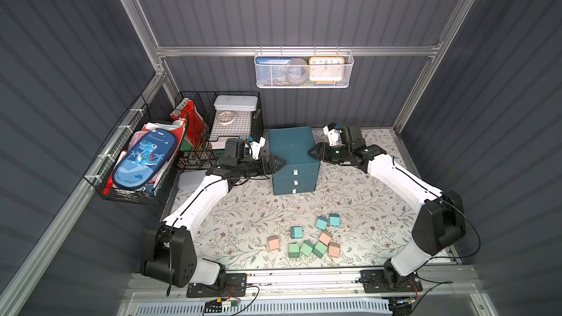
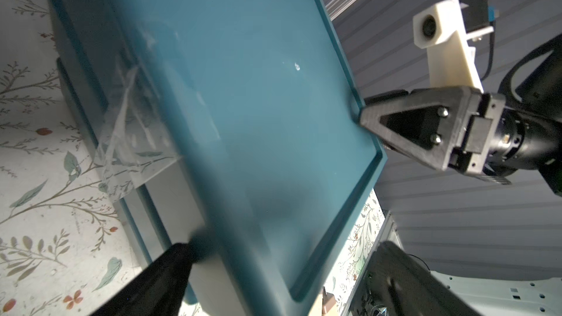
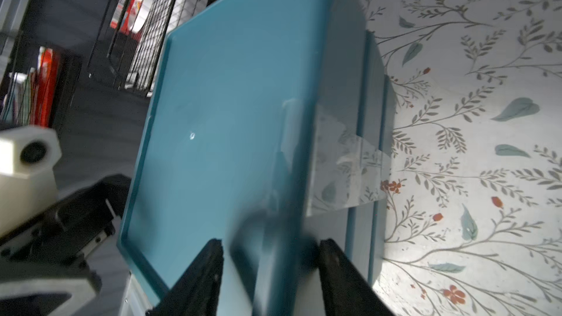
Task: Place the plugs into the drawer by color
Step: Adjust the storage box at the center of the board, then open the drawer in the storage box.
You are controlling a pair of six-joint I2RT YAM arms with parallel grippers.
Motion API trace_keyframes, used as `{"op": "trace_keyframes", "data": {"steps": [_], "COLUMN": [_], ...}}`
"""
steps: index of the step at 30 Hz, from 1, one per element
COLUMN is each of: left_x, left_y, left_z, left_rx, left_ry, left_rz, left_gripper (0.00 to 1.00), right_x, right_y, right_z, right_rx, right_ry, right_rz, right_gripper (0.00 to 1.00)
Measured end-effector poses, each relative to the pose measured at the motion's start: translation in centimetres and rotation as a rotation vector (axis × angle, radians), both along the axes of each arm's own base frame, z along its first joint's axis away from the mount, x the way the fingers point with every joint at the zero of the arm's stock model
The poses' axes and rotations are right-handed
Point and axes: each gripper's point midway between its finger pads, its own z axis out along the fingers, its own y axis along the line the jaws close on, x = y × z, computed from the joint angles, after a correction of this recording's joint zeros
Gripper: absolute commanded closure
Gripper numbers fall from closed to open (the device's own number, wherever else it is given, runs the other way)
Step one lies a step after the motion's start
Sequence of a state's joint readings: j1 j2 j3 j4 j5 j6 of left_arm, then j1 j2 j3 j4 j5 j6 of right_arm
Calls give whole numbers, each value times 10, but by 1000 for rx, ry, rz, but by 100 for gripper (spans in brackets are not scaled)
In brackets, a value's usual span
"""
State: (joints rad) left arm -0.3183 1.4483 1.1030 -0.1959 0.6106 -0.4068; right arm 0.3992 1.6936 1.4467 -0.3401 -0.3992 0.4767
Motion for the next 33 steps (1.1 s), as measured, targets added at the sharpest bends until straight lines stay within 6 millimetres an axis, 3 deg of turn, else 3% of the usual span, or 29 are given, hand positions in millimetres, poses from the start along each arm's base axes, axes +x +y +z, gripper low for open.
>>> {"op": "trace_keyframes", "data": {"steps": [9,12,17,21,26,29,33], "left_x": [26,31,32,40,55,61,68], "left_y": [-19,-22,-27,-25,-10,-2,1], "left_z": [-6,-10,-6,10,41,48,35], "left_rx": [-10,-10,5,43,80,100,130], "left_ry": [-10,0,0,-31,-130,-160,-143], "left_rz": [-13,-10,0,49,165,218,245], "left_gripper": [1,2,4,10,13,15,18], "right_x": [75,88,91,82,49,28,6], "right_y": [1,0,-11,-32,-58,-61,-52], "right_z": [5,7,16,47,85,83,55], "right_rx": [-66,-78,-59,-28,55,120,180], "right_ry": [-53,-68,-71,-124,-216,-217,-146], "right_rz": [-74,-80,-89,-134,-227,-262,-284], "right_gripper": [52,52,51,50,50,51,53]}}
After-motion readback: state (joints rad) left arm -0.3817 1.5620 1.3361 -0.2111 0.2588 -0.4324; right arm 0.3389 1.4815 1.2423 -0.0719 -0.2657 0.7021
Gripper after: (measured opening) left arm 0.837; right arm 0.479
